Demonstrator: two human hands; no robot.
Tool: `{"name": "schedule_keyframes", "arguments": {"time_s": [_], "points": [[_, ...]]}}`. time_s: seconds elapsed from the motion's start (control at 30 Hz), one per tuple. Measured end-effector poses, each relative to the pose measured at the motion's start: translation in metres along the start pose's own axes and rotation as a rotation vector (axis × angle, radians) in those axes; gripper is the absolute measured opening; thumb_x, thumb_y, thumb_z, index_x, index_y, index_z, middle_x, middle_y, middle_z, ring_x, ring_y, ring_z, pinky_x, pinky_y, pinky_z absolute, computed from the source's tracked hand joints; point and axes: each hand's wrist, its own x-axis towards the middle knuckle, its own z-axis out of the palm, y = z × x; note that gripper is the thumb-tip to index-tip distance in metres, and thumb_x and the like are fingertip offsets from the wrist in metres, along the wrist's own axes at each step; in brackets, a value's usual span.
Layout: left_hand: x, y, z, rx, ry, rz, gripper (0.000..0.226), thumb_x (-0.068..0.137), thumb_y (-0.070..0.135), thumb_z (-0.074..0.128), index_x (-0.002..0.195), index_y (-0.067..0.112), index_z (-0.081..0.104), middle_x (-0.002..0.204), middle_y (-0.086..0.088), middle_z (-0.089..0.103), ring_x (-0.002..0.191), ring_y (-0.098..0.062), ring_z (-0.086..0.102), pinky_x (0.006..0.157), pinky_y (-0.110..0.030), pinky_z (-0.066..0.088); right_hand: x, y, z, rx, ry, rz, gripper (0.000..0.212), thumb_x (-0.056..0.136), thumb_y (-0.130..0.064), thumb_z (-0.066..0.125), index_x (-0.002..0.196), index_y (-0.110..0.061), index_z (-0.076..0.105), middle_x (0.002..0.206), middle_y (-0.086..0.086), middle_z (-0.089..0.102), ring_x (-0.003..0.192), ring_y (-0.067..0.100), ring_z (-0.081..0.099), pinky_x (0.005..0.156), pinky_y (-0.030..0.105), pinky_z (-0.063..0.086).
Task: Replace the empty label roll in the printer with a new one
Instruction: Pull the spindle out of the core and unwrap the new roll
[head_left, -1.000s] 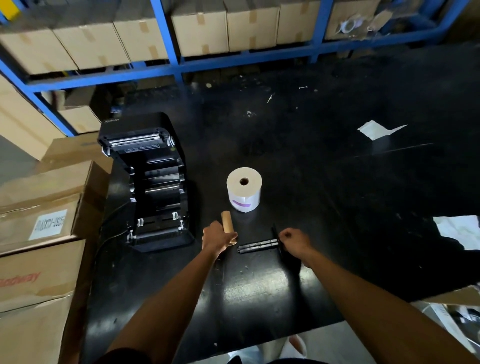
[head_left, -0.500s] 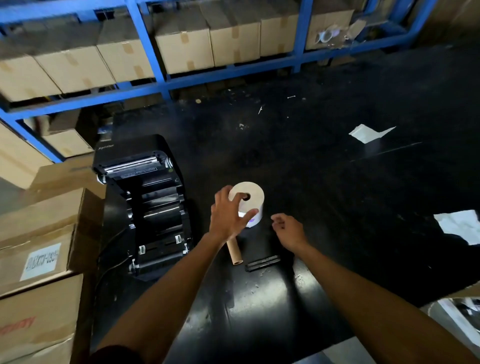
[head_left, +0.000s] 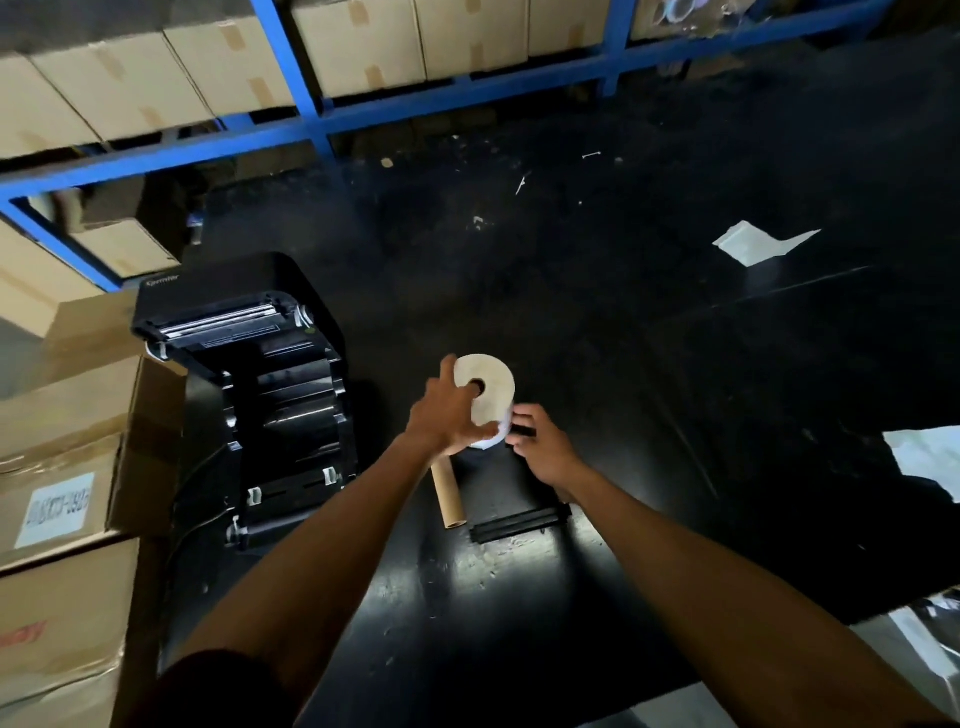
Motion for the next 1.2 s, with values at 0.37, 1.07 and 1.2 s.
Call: {"name": "schedule_keyframes", "arguments": {"time_s": [0.37, 1.07, 1.2], "points": [[-0.01, 0.007, -0.004, -0.292, 0.049, -0.141, 0.069, 0.07, 0.043, 0.084, 0.124, 0.006, 0.062, 0.143, -0.009, 0.029, 0.12, -0.031, 0.048, 0.103, -0.039, 0.045, 0.004, -0.005, -0.011, 0.171, -0.054, 0.041, 0.03, 0.099, -0.014, 0.048, 0.128, -0.021, 0.047, 0.128, 0.005, 0.056, 0.105, 0.018, 0.054, 0.093, 0.033, 0.044], [-0.11, 0.001, -0.055, -1.792, 0.131, -0.328, 0.025, 0.089, 0.024, 0.071, 0.107, 0.008, 0.067, 0.109, -0.015, 0.068, 0.104, -0.03, 0.066, 0.101, -0.051, 0.05, -0.053, -0.113, 0.011, 0.034, -0.031, -0.245, 0.043, 0.09, -0.058, 0.051, 0.118, -0.025, 0.052, 0.134, 0.003, 0.048, 0.109, 0.012, 0.056, 0.074, 0.017, 0.044], [-0.112, 0.001, -0.058, -1.815, 0.198, -0.367, 0.021, 0.088, 0.024, 0.072, 0.102, 0.008, 0.066, 0.102, -0.01, 0.068, 0.1, -0.027, 0.067, 0.099, -0.053, 0.051, -0.059, -0.126, 0.024, -0.09, 0.188, -0.347, 0.049, 0.09, -0.049, 0.058, 0.123, -0.013, 0.05, 0.131, 0.007, 0.046, 0.106, 0.016, 0.056, 0.078, 0.02, 0.046]]}}
